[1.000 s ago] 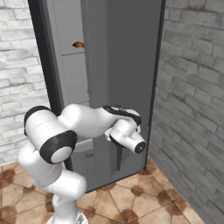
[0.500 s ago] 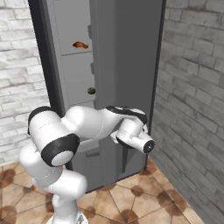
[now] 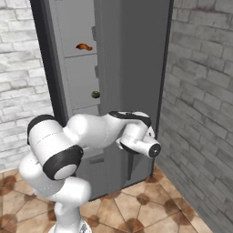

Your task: Gather the squashs from the fridge and place them on a tray on the dining counter. Then gather the chicken drumstick and steak from the fridge and place them on the other tray.

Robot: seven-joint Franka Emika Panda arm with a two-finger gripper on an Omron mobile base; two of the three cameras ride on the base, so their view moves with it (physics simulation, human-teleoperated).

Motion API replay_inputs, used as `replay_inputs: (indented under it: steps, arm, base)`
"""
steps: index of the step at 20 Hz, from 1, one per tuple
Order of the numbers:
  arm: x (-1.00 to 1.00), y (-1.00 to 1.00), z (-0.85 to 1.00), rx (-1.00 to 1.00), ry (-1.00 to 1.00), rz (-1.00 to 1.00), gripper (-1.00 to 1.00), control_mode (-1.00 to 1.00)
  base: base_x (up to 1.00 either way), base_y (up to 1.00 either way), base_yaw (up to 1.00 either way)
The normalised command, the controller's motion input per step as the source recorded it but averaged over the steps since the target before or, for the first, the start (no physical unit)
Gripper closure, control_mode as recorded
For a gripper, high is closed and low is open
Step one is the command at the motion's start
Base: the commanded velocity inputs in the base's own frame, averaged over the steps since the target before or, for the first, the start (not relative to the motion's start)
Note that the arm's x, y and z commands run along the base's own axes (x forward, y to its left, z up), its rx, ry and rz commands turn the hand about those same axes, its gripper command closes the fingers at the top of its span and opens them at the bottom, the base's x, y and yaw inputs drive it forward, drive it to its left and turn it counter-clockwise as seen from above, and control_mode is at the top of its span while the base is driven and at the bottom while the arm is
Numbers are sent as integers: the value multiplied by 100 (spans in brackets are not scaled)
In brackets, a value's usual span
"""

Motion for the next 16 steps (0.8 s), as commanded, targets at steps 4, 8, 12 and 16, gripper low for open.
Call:
replay_inputs:
  steps: [4, 8, 12, 16]
  arm:
    - [-9, -46, 5, 0, -13, 0, -100, -100]
    - [-29, -26, -1, 1, -19, 0, -100, -100]
    - [-92, -25, 24, 0, -25, 1, -100, -100]
    - [-100, 6, 48, -2, -24, 0, -100, -100]
  base:
    - [0, 0, 0]
    - [0, 0, 0]
    - [0, 0, 0]
    - [0, 0, 0]
